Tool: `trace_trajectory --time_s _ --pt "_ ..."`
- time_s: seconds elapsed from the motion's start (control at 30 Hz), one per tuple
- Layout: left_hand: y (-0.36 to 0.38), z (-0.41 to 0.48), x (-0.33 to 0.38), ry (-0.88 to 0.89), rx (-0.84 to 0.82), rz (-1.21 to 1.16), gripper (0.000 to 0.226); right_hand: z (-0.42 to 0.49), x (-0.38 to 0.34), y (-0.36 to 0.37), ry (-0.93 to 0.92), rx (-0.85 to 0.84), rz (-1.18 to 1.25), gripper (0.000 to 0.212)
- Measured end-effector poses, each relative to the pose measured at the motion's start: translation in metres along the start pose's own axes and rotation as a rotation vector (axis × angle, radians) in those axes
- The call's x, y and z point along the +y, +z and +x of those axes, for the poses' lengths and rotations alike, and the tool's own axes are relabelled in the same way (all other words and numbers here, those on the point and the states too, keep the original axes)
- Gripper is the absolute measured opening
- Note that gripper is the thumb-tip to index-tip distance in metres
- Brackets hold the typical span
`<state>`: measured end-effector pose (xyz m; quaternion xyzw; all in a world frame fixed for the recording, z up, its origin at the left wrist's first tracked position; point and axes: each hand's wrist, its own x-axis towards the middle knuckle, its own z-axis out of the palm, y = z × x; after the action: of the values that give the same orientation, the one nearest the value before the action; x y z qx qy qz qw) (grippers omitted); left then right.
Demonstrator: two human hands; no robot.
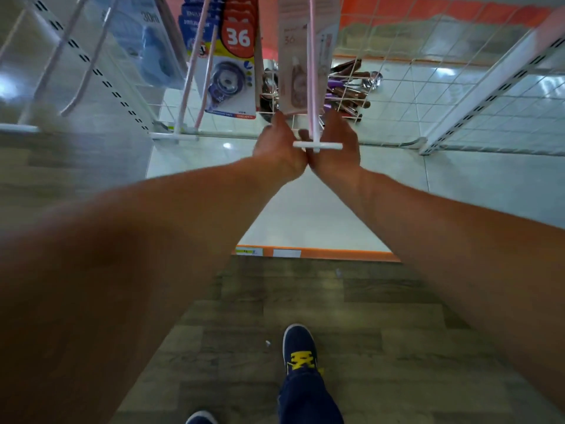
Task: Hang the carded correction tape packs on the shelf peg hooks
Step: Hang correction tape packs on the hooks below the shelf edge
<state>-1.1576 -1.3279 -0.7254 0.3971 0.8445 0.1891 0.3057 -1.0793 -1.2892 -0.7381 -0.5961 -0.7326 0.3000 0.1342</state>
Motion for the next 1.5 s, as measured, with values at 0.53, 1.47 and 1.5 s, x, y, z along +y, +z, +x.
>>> trace_trajectory --time_s 0.53,1.47,1.5 --pt "-0.147 -0.206 -0.025 0.307 -0.265 0.312 0.057 -0.213 -0.12 -0.088 -0.227 -0.208 -0.293 0.039" --pt "-0.449 -0.188 0.087 0.109 0.324 0.057 0.044 -0.141 -0.404 -0.245 -0.141 0.042 0.211 0.03" --pt "-0.448 -0.18 0.088 0.069 0.309 0.057 0.046 -0.135 -0.405 -0.243 -0.112 0.035 0.204 0.033"
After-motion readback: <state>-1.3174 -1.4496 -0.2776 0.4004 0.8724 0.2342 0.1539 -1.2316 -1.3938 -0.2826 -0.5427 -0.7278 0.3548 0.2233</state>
